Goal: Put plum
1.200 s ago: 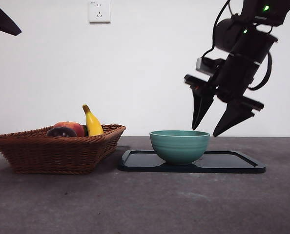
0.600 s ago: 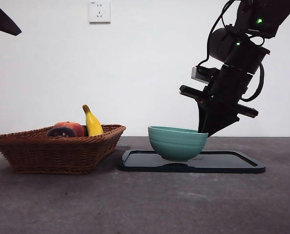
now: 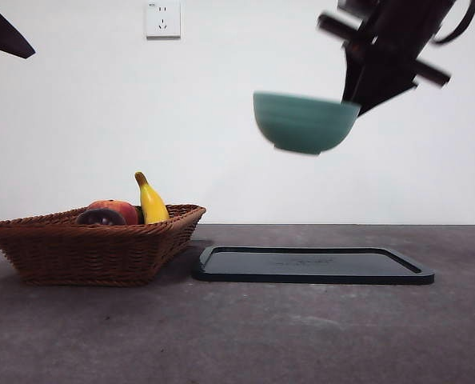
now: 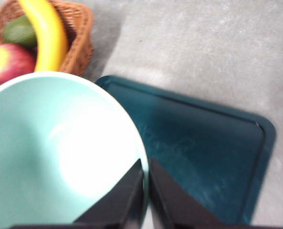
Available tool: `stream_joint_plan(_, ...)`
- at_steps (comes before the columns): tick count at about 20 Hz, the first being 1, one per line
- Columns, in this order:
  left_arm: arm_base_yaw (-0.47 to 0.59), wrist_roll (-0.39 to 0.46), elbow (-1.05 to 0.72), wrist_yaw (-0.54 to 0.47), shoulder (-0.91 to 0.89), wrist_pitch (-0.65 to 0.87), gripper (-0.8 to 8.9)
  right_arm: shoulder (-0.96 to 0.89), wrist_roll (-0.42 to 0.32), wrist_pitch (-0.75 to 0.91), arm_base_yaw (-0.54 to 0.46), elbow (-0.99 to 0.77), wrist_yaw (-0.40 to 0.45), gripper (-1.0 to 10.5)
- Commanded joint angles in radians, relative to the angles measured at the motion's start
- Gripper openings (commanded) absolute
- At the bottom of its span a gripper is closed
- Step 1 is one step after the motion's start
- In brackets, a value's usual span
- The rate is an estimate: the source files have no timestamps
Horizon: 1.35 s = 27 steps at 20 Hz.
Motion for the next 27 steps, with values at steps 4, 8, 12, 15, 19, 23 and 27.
stream_joint_plan(4, -0.005, 0.020, 0.019, 0.003, 0.006, 0.010, 4.37, -0.164, -0.051, -0.139, 0.030, 0.007, 0.000, 0.1)
stream_joint_plan(8, -0.005, 0.020, 0.019, 0.003, 0.006, 0.010, 4.37, -0.282, -0.051, -0.167, 0.067, -0.058, 0.006, 0.1)
stream_joint_plan(12, -0.005, 0.020, 0.019, 0.003, 0.006, 0.010, 4.37, -0.357, -0.050, -0.147, 0.110, -0.190, 0.040, 0.1)
stream_joint_plan(15, -0.005, 0.020, 0.019, 0.003, 0.006, 0.010, 4.37, -0.363, -0.039, -0.100, 0.151, -0.298, 0.045, 0.1)
stream_joint_plan(19, -0.005, 0.020, 0.019, 0.003, 0.006, 0.010, 4.37, -0.360, 0.011, 0.050, 0.207, -0.452, 0.051, 0.1)
stream_joint_plan(23, -0.005, 0.020, 0.019, 0.003, 0.006, 0.010, 4.37, -0.315, 0.033, 0.140, 0.248, -0.544, 0.079, 0.1)
stream_joint_plan(27, -0.005, 0.020, 0.019, 0.003, 0.006, 0.010, 4.37, -0.239, 0.028, 0.159, 0.285, -0.549, 0.122, 0.1)
